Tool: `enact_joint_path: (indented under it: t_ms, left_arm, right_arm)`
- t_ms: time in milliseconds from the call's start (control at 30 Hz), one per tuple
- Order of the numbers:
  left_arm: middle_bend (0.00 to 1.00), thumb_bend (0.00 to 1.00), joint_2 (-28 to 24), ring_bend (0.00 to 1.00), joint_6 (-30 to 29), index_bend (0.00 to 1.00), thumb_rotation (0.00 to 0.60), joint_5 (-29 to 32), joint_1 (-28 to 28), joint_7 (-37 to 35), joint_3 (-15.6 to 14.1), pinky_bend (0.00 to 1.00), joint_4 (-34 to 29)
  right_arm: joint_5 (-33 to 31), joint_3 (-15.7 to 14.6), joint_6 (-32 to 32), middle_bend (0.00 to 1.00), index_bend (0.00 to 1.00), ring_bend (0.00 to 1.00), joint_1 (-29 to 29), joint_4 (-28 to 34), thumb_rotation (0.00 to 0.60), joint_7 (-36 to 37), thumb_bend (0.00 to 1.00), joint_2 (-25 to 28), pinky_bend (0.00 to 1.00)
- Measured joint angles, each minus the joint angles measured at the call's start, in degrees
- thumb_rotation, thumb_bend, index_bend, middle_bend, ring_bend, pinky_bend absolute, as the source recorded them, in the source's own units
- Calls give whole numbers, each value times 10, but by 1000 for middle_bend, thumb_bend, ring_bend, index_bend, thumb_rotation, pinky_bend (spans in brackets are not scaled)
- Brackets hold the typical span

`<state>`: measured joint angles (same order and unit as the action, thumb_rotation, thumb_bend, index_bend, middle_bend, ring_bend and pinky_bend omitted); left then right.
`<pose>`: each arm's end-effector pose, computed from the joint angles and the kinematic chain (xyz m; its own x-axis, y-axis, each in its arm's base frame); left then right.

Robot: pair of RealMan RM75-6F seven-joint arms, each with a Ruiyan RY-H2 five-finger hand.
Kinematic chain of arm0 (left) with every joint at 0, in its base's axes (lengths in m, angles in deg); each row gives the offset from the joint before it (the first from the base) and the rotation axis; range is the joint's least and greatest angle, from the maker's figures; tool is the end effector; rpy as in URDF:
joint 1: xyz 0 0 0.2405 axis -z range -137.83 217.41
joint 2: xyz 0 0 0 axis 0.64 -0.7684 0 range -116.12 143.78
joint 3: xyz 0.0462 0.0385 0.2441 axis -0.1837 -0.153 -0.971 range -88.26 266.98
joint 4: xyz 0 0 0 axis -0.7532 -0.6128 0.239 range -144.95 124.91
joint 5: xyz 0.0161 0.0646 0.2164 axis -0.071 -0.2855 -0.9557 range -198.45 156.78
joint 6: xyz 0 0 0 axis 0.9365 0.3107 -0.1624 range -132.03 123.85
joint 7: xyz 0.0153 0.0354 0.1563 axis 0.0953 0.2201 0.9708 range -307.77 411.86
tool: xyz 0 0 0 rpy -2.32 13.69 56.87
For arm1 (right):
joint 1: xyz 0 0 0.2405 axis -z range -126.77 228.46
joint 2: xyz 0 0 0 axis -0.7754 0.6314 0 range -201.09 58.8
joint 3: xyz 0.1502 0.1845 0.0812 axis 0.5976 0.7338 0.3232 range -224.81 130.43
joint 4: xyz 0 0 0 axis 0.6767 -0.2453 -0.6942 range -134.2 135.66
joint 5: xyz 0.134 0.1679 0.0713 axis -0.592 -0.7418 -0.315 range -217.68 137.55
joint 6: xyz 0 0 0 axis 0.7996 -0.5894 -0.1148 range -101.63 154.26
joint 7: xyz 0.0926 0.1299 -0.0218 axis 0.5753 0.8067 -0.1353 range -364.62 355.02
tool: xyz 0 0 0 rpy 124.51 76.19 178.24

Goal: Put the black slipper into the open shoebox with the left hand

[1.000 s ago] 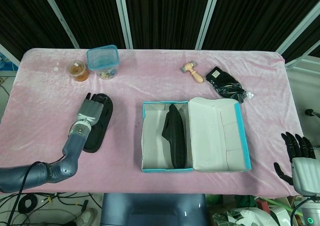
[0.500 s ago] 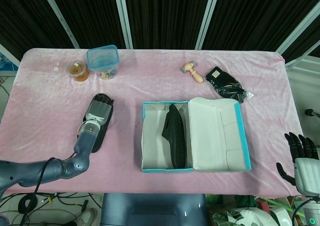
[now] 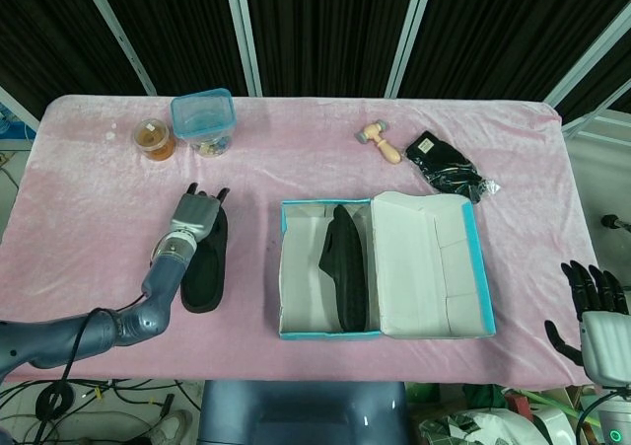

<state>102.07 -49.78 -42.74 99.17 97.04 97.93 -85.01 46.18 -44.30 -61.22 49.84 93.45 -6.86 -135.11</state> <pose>-0.1547 0.4325 -0.0356 0.6273 0.4137 0.6598 0.7672 -0.1825 -0.6149 -0.3211 -0.1777 0.1484 0.4258 0.0125 0.9047 -0.9040 0.0475 0.4248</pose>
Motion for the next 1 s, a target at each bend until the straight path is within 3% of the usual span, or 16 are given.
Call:
enact_joint_path:
  t_ms: [333,567,767,1000]
  left_arm:
    - [439,0,-62,236,-9,110,600,-133,-87,-226,49,174,-68]
    - [449,0,-60,244,-72,123,600,-301,-149,-413,86,188,-96]
    - [451,0,22,244,-173,125,600,-430,-157,-493,111,206,-107]
    - [451,0,133,244,-208,125,600,-487,-126,-519,120,208,-69]
  right_arm:
    - [5,1,7,62,27,0,-6,-2,600,1,244,1,55]
    - [9,0,9,62,27,0,-9,0,600,-1,244,1,55]
    - [13,-2,-3,62,27,0,-1,-3,600,6,244,2,55]
    - [13,-4,-15,62,27,0,8,-10,600,19,245,4,55]
